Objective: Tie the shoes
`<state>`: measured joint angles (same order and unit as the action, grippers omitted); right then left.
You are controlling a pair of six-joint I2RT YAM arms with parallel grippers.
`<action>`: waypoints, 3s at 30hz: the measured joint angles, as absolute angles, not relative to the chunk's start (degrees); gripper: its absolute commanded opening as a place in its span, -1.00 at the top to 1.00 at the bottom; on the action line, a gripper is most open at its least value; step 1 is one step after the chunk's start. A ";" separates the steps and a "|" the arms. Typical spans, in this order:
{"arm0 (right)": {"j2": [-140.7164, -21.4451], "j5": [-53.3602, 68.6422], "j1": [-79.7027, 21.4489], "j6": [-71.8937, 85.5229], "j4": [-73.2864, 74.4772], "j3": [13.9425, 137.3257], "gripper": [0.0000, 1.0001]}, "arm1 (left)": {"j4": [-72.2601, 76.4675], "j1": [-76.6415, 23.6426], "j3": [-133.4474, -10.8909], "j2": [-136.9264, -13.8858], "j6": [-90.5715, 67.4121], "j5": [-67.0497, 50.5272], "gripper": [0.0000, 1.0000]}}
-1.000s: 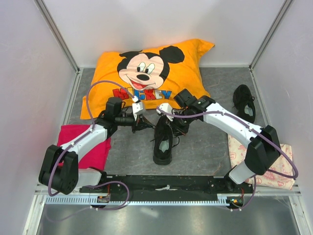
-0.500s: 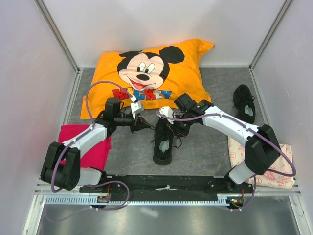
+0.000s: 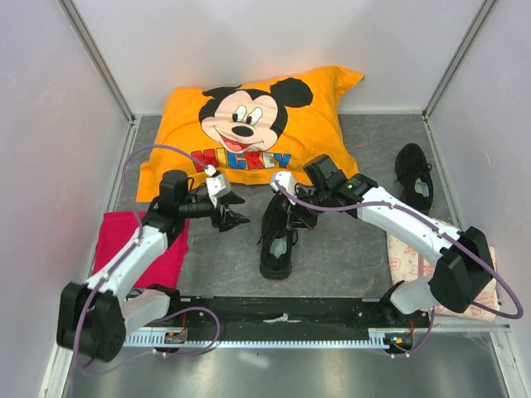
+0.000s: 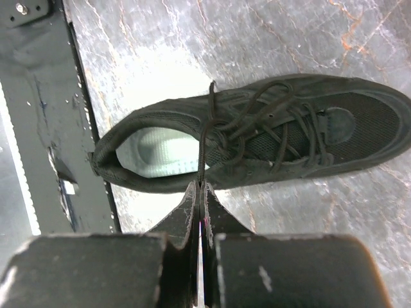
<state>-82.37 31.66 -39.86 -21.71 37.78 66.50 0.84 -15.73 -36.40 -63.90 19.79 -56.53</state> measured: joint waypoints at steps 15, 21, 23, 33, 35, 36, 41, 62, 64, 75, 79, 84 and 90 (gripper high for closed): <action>-76.58 32.49 -39.86 -7.97 22.48 56.29 1.00 | 20.38 -33.47 -27.20 -63.18 9.58 -41.10 -0.43; -75.99 32.53 -39.86 -1.06 16.71 54.96 1.00 | 27.51 -37.76 -26.24 -65.12 6.59 -34.15 -0.43; -75.99 32.53 -39.86 0.95 15.35 54.61 1.00 | 29.12 -38.72 -26.11 -65.54 6.09 -32.82 -0.43; -76.20 31.57 -39.86 10.90 6.79 52.14 1.00 | 32.99 -41.01 -25.15 -66.04 0.58 -29.47 -0.37; -76.25 31.07 -39.86 12.51 5.54 51.62 1.00 | 33.30 -41.01 -25.10 -66.13 -1.76 -28.56 -0.37; -76.36 30.92 -39.86 13.43 4.60 51.33 1.00 | 33.43 -41.01 -25.10 -66.19 -2.81 -28.32 -0.37; -77.14 29.91 -39.86 17.21 1.15 50.28 1.00 | 34.48 -41.01 -25.10 -67.31 -9.04 -25.06 -0.37; -77.25 27.16 -38.94 21.47 -0.86 49.50 0.72 | 32.69 -41.39 -24.71 -68.10 -15.92 -18.00 0.97; -77.10 27.73 -38.44 20.86 0.16 49.54 0.11 | 32.67 -41.39 -24.71 -68.01 -14.98 -18.17 0.97; -75.20 36.14 -32.18 -14.39 15.92 56.49 -0.09 | 31.68 -41.36 -24.69 -68.01 -4.58 -23.81 0.97; -76.71 41.78 -32.16 -36.60 26.89 63.24 -0.15 | 31.35 -41.36 -24.82 -68.51 -1.13 -26.15 0.96; -83.11 46.28 -32.84 -59.09 42.44 71.72 -0.16 | 30.89 -41.36 -25.36 -69.14 1.85 -28.34 0.96; -89.08 48.25 -34.65 -72.75 53.80 76.18 -0.01 | 30.44 -41.36 -25.91 -69.78 3.62 -29.89 0.96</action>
